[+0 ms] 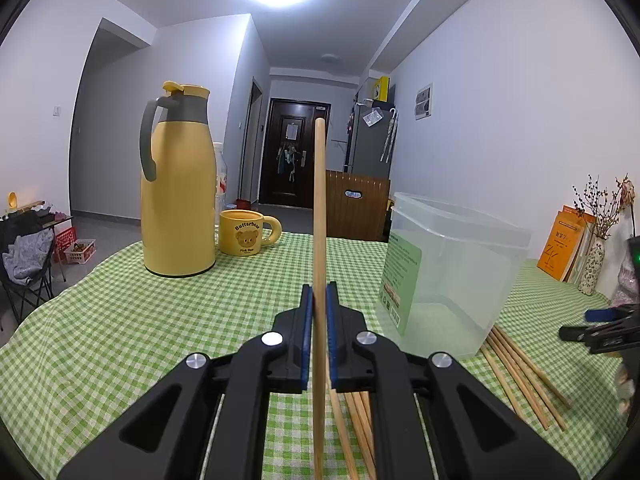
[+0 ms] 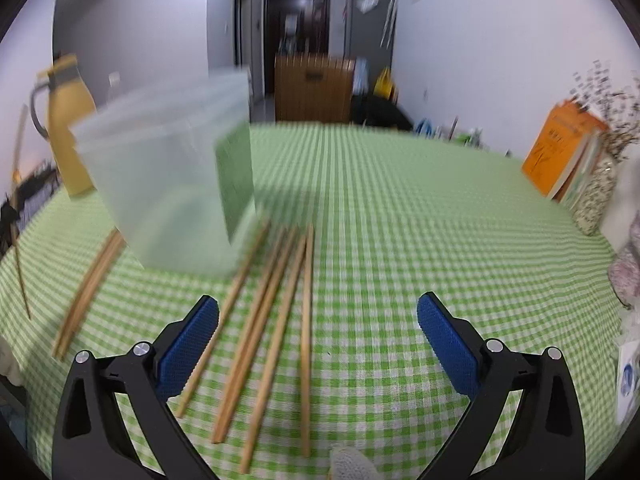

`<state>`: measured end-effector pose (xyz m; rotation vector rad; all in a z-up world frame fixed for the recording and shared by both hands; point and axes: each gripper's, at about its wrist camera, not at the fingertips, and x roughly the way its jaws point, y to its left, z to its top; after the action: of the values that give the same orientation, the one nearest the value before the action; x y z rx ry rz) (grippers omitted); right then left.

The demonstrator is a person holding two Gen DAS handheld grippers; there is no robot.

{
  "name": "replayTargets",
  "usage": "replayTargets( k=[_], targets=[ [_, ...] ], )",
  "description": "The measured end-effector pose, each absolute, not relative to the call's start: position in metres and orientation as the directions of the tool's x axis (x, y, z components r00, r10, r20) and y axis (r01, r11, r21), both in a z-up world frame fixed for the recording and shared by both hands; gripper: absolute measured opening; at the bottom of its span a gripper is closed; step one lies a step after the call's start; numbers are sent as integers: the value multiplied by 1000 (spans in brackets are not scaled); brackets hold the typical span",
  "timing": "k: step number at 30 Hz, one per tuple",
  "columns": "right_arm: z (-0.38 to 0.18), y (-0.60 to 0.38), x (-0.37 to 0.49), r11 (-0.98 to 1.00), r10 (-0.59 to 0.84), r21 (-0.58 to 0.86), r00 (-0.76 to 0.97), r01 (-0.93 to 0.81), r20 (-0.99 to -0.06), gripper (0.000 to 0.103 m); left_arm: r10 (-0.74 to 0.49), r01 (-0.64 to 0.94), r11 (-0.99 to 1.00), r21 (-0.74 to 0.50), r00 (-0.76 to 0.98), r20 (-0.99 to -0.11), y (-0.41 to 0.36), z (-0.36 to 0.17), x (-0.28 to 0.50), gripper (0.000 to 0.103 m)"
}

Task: Organize utensils
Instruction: 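Lower the right tool onto another bamboo chopstick and close it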

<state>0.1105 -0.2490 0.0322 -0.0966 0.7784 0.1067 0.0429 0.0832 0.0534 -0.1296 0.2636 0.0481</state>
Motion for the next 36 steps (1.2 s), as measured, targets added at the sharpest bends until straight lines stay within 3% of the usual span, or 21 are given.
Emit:
replayTargets(
  k=[4, 6, 11, 18, 29, 36],
  targets=[
    [21, -251, 129, 988, 76, -28, 631, -153, -772, 91, 27, -62, 990, -125, 965, -261, 84, 54, 43, 4],
    [16, -254, 139, 988, 84, -10, 584, -156, -807, 70, 27, -61, 990, -126, 965, -260, 84, 54, 43, 4],
    [3, -255, 154, 985, 118, 39, 485, -170, -867, 47, 26, -60, 990, -128, 967, -254, 85, 54, 43, 4],
    [-7, -251, 166, 983, 130, 58, 440, -173, -889, 29, 23, -63, 987, -148, 967, -255, 89, 53, 43, 4],
    [-22, -236, 196, 989, 88, 38, 369, -140, -925, 8, 25, -66, 985, -160, 968, -248, 92, 54, 42, 4],
    [-22, -239, 199, 991, 89, 46, 370, -125, -925, 6, 23, -65, 985, -162, 968, -248, 93, 54, 42, 4]
  ],
)
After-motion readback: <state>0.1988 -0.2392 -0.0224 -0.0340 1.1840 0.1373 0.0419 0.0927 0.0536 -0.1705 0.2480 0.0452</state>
